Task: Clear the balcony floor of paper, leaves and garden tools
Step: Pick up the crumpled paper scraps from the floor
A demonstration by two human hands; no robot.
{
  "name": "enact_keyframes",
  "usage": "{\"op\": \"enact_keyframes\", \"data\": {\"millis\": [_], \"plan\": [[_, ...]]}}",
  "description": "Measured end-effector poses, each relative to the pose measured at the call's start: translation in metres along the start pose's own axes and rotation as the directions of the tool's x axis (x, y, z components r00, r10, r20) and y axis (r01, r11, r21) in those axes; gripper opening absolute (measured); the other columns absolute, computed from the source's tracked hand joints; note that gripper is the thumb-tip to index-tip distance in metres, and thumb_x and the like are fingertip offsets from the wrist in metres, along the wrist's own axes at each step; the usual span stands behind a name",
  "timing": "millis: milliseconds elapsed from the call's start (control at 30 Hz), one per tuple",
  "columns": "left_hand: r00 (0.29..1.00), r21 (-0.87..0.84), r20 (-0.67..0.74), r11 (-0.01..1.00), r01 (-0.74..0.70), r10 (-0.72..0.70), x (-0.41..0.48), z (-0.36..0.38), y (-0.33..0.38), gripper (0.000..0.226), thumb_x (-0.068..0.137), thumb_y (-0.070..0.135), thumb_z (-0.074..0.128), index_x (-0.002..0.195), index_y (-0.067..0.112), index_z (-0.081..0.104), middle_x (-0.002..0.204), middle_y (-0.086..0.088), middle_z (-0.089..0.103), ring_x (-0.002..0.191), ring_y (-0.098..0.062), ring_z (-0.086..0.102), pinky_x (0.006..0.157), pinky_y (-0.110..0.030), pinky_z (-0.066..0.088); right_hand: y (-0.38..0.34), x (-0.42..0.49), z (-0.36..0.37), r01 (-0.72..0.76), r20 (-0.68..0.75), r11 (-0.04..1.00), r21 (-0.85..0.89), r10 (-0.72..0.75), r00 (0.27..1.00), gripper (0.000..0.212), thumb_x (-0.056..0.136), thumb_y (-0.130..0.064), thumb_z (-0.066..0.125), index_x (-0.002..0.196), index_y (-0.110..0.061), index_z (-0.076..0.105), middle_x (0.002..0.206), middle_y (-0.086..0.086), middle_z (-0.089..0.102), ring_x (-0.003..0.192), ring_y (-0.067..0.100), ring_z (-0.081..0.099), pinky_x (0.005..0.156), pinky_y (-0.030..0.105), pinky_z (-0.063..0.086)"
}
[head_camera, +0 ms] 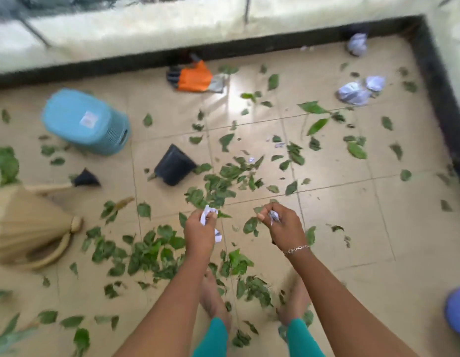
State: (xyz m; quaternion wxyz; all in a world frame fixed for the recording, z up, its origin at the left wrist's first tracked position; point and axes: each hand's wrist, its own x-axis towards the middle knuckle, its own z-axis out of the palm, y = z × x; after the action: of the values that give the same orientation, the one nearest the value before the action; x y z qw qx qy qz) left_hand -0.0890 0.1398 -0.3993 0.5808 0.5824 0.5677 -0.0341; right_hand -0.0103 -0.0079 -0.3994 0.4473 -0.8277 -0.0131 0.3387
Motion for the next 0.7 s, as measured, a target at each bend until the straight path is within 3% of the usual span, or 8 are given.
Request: {"op": "enact_keyframes", "data": {"millis": [133, 200, 333, 433, 500, 567, 700], "plan": [[0.99, 0.122, 0.109, 0.987, -0.107, 0.094, -0.05, 0.043, 0.033, 0.011, 0.095, 0.013, 0.051, 0.101, 0.009, 0.059, 0.083, 0.004, 0.058, 0.059, -0.016, 0.052, 0.042, -0.013, 0.046, 0.006, -0.038, -0.061, -0.013, -0.123, 0.99, 0.143, 0.031, 0.992, 0.025, 0.082, -0.025, 0.065, 0.063, -0.027, 0.048, 0.045, -0.021, 0.051, 0.04, 0.002, 0.04, 0.053, 0.022, 0.031], [0.981, 0.157, 0.156, 0.978, -0.14, 0.115, -0.078, 0.069, 0.04, 0.012, 0.095, 0.013, 0.051, 0.103, 0.008, 0.058, 0.085, -0.006, 0.058, 0.058, -0.016, 0.051, 0.038, -0.009, 0.041, 0.02, -0.058, -0.093, -0.015, -0.176, 0.981, 0.193, 0.05, 0.983, 0.027, 0.084, -0.021, 0.066, 0.063, -0.025, 0.049, 0.046, -0.021, 0.051, 0.04, 0.001, 0.045, 0.052, 0.02, 0.029], [0.963, 0.22, 0.244, 0.961, -0.169, 0.114, -0.134, 0.135, 0.032, 0.013, 0.096, 0.015, 0.05, 0.101, 0.008, 0.059, 0.084, -0.001, 0.059, 0.057, -0.018, 0.048, 0.039, -0.01, 0.041, 0.074, -0.099, -0.156, -0.078, -0.266, 0.964, 0.253, 0.147, 0.953, 0.033, 0.086, -0.011, 0.064, 0.061, -0.025, 0.048, 0.047, -0.02, 0.051, 0.041, 0.0, 0.044, 0.052, 0.02, 0.028], [0.951, 0.267, 0.298, 0.95, -0.164, 0.081, -0.183, 0.193, 0.015, 0.016, 0.095, 0.016, 0.047, 0.096, 0.007, 0.06, 0.091, -0.01, 0.063, 0.057, -0.021, 0.045, 0.048, -0.018, 0.039, 0.12, -0.139, -0.208, -0.126, -0.315, 0.935, 0.332, 0.235, 0.919, 0.03, 0.085, -0.01, 0.064, 0.062, -0.024, 0.051, 0.047, -0.021, 0.051, 0.042, -0.002, 0.045, 0.046, 0.017, 0.031], [0.935, 0.283, 0.353, 0.947, -0.153, 0.046, -0.223, 0.235, 0.002, 0.014, 0.096, 0.015, 0.047, 0.093, 0.007, 0.059, 0.091, -0.005, 0.059, 0.052, -0.018, 0.041, 0.053, -0.024, 0.037, 0.155, -0.17, -0.247, -0.145, -0.366, 0.917, 0.371, 0.288, 0.885, 0.029, 0.085, -0.009, 0.064, 0.063, -0.024, 0.052, 0.048, -0.022, 0.052, 0.042, -0.003, 0.046, 0.042, 0.008, 0.031], [0.91, 0.295, 0.413, 0.941, -0.166, 0.031, -0.263, 0.274, -0.012, 0.014, 0.095, 0.014, 0.05, 0.089, 0.004, 0.058, 0.087, -0.007, 0.053, 0.046, -0.013, 0.043, 0.059, -0.027, 0.037, 0.188, -0.203, -0.29, -0.151, -0.426, 0.9, 0.408, 0.335, 0.841, 0.03, 0.084, -0.007, 0.064, 0.062, -0.022, 0.051, 0.047, -0.02, 0.051, 0.04, -0.001, 0.044, 0.041, 0.009, 0.031], [0.849, 0.317, 0.529, 0.925, -0.21, 0.011, -0.339, 0.349, -0.033, 0.017, 0.094, 0.012, 0.053, 0.078, 0.009, 0.058, 0.093, -0.009, 0.054, 0.035, -0.004, 0.045, 0.05, -0.024, 0.039, 0.246, -0.262, -0.378, -0.165, -0.5, 0.853, 0.495, 0.435, 0.749, 0.031, 0.084, 0.0, 0.061, 0.061, -0.015, 0.048, 0.043, -0.012, 0.042, 0.035, 0.002, 0.034, 0.039, 0.012, 0.027]]}}
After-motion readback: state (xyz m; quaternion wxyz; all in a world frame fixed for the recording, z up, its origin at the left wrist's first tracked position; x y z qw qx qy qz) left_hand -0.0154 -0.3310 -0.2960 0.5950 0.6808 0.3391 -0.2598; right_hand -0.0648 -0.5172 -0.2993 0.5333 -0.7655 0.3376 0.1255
